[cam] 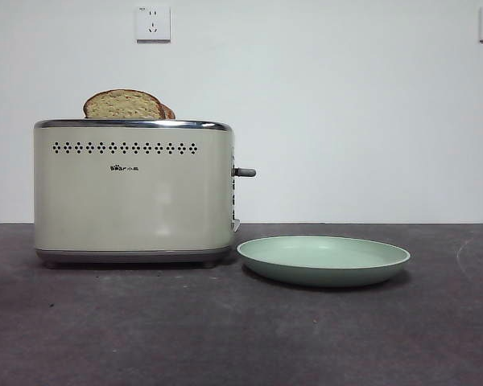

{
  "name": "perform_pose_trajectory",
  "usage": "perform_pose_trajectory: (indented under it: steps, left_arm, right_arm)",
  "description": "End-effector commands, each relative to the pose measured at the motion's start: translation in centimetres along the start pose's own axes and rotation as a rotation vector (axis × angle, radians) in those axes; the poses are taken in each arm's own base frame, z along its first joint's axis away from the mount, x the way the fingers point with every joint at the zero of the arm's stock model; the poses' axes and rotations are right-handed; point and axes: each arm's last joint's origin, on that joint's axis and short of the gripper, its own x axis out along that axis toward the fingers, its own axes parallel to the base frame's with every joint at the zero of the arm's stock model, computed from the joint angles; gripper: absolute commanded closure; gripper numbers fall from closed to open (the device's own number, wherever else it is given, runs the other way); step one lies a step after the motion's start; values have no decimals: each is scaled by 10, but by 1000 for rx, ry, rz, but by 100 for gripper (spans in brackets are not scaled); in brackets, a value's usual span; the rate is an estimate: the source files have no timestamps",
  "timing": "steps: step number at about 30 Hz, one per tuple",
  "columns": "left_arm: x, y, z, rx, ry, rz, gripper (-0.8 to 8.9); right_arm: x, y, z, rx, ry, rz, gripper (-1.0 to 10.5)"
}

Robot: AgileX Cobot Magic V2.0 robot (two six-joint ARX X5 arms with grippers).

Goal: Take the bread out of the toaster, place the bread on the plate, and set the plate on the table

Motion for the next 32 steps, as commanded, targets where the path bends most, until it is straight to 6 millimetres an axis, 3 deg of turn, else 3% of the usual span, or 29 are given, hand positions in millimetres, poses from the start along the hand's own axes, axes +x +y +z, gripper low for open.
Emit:
perform_pose_trajectory:
  steps: [1, 8, 13, 23, 32]
  left_arm:
    - [3, 1, 3, 22, -4, -5, 247]
    - [19, 13, 15, 43, -15, -20, 247]
    - [46, 29, 28, 129, -24, -36, 247]
    - [128, 66, 53, 352, -71, -91, 248]
    - [198, 87, 50, 467, -106, -45, 248]
  right_arm:
    - [0, 1, 0, -7, 4, 4, 350]
    - [0, 0, 0, -5, 6, 3, 350]
    - [4, -2, 2, 4, 20, 2, 350]
    - [17, -10, 6, 35, 72, 3, 350]
    - [24, -15, 9, 53, 103, 4, 350]
